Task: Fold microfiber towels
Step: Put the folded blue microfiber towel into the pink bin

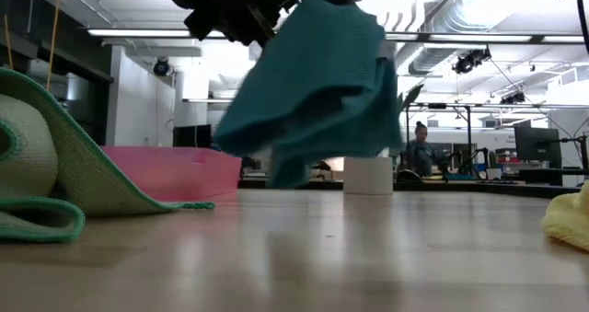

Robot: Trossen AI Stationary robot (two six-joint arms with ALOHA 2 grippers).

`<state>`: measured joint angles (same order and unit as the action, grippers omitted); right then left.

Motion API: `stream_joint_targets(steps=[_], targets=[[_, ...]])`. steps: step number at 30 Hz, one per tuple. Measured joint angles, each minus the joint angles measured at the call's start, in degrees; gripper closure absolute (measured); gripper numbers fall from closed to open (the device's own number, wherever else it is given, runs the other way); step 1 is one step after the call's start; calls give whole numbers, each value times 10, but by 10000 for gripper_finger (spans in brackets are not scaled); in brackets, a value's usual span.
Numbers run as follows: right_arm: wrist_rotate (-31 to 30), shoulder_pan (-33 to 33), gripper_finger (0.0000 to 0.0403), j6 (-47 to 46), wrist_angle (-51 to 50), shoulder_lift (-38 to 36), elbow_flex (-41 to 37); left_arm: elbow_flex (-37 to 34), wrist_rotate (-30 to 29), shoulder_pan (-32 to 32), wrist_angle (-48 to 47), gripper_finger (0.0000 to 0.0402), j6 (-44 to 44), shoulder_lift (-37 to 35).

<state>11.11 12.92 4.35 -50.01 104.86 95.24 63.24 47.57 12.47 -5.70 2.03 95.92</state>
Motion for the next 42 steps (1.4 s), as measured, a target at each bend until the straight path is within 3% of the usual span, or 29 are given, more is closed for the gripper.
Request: stream_joint_targets(steps=[21,29,40,42], targets=[[-19,-11,403,20,-21,0,31,0,35,-31,-20,144,-9,0],[-25,-11,403,20,-21,0,31,0,15,-32,-64,222,18,0],[-27,-14,403,22,-18,0,32,0,-3,-26,-106,387,32,-2],[-31,-16,403,19,-19,0,32,0,-3,-20,-122,393,31,-4]])
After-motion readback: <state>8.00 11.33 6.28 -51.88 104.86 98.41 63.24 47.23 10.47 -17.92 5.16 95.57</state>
